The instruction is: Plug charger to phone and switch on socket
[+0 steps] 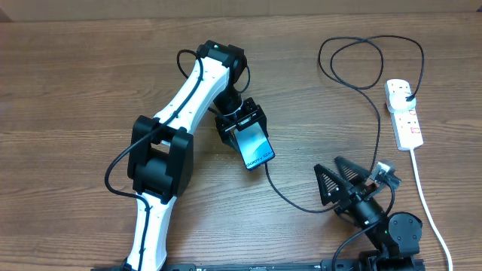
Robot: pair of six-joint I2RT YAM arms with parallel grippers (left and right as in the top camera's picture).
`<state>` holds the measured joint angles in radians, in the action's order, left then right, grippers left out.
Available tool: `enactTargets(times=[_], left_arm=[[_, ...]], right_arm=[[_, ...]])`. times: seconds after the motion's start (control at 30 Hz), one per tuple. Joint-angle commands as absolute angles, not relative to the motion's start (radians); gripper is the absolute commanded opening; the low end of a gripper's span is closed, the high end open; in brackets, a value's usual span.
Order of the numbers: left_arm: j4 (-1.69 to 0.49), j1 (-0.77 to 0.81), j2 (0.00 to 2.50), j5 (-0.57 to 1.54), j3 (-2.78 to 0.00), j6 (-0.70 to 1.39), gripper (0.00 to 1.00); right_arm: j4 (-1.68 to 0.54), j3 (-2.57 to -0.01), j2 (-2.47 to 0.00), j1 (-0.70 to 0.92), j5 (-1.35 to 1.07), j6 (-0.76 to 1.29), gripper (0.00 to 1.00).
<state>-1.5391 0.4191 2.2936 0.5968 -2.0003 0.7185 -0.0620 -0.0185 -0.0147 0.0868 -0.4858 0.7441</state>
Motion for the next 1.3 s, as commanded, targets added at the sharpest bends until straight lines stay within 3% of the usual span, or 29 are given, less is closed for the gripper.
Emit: enactTargets(times=[0.0, 0.2, 0.67, 1.0, 1.27], left_arm=[[-1.527, 0.417, 2.294, 0.589, -2.027, 0.785, 0.05], [-1.495, 0.412, 2.294, 0.564, -2.027, 0.842, 0.04], [-1.457, 0.393, 2.294, 0.539, -2.027, 0.884, 0.05], [-1.446, 0.393, 2.294, 0.539, -2.027, 0.906, 0.04], [-1.443, 0.392, 2.294, 0.543, -2.027, 0.921, 0.05]], right_arm=[[-0.053, -0.008, -0.007, 0.093, -0.633, 1.034, 1.0], [-0.054, -0.008, -0.007, 0.093, -0.69, 1.11, 1.0], [-0.046, -0.065, -0.152, 0.197, -0.595, 0.904, 0.99], [0.036, -0.297, -0.736, 0.442, -0.319, 0.727, 1.0], [0.142, -0.51, -1.261, 0.489, -0.284, 0.731, 1.0]])
